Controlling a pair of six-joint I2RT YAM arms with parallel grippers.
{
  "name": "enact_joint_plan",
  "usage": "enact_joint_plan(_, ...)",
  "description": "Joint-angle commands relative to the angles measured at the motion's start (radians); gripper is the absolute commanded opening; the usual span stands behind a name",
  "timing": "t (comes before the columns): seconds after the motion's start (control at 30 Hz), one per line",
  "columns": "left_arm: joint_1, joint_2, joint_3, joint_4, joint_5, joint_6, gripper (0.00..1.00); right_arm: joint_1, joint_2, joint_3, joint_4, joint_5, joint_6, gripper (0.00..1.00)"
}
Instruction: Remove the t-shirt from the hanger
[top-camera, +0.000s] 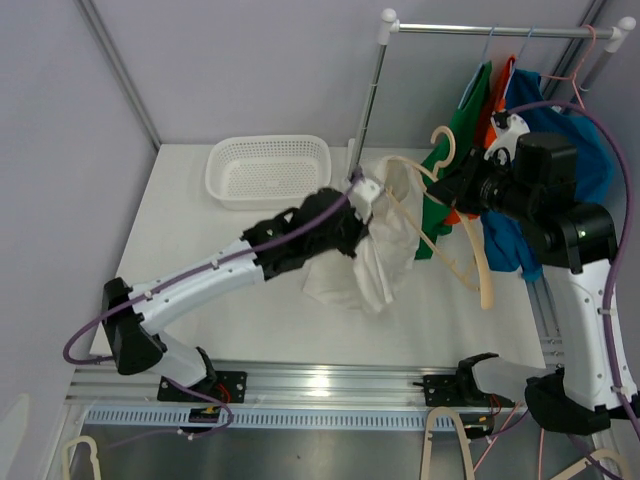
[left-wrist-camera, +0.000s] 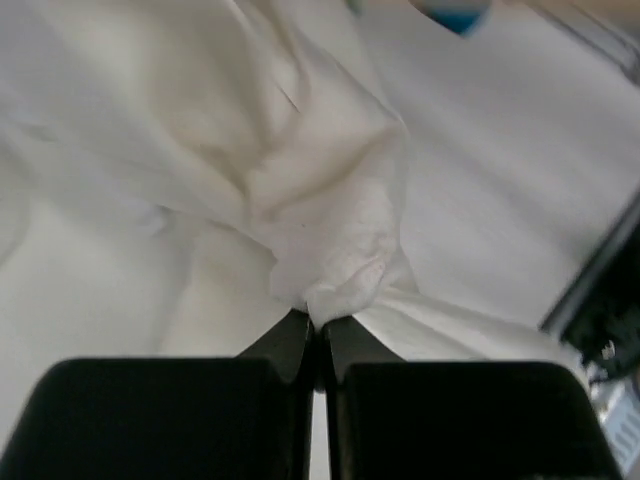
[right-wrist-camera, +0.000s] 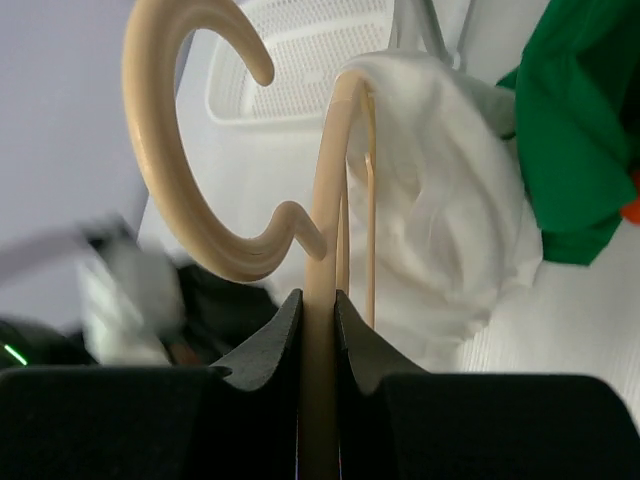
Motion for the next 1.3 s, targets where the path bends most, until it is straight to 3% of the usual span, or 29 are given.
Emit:
enact_joint_plan(0.0, 0.074, -0.033, 0.239, -0.071, -0.173, -0.114, 0.01, 0.049, -0.091, -0.034, -0.073, 0.054, -0.05, 0.0)
enact_joint_plan(0.1, 0.095, 0.04, 0.62, -0.303, -0.284, -0.108, 0.01, 0.072, -0.166, -0.071, -0.059, 0.176, -0.038, 0.0)
enact_joint_plan(0.17, 0.114, 0.069, 0.727, -0.392, -0.302, -0.117, 0.01, 0.071, -0.195, -0.079, -0.042, 0.207, -0.031, 0.0)
enact_joint_plan(0.27, 0.184, 0.126, 1.02, -0.544, -0.205, -0.137, 0.01, 0.071, -0.197, -0.082, 0.004, 0.228, -0.026, 0.0)
enact_joint_plan(0.3, 0.228, 0.133, 1.044, -0.552, -0.156, -0.139, 0.01, 0.072, -0.198, -0.101, 0.053, 0.215, -0.03, 0.0)
enact_joint_plan(0.43, 0.316, 0.072, 1.02, -0.428, -0.042, -0.111, 0.01, 0.072, -0.18, -0.154, 0.183, 0.153, -0.032, 0.0)
enact_joint_plan(0.6, 0.332, 0.009, 0.977, -0.31, -0.04, 0.004, 0.01, 0.072, -0.114, -0.148, 0.297, 0.161, -0.032, 0.0)
enact_joint_plan(0.77, 0.338, -0.103, 0.772, 0.063, -0.062, 0.237, 0.01, 0.072, -0.05, -0.106, 0.367, 0.182, -0.027, 0.0)
enact_joint_plan(1.0, 0.382, -0.133, 0.854, 0.202, 0.134, 0.26, 0.01, 0.074, -0.028, -0.122, 0.449, 0.214, -0.03, 0.0)
enact_joint_plan(1.27, 0.382, -0.146, 0.856, 0.371, 0.142, 0.32, 0.01, 0.074, 0.079, -0.062, 0.528, 0.286, -0.041, 0.0)
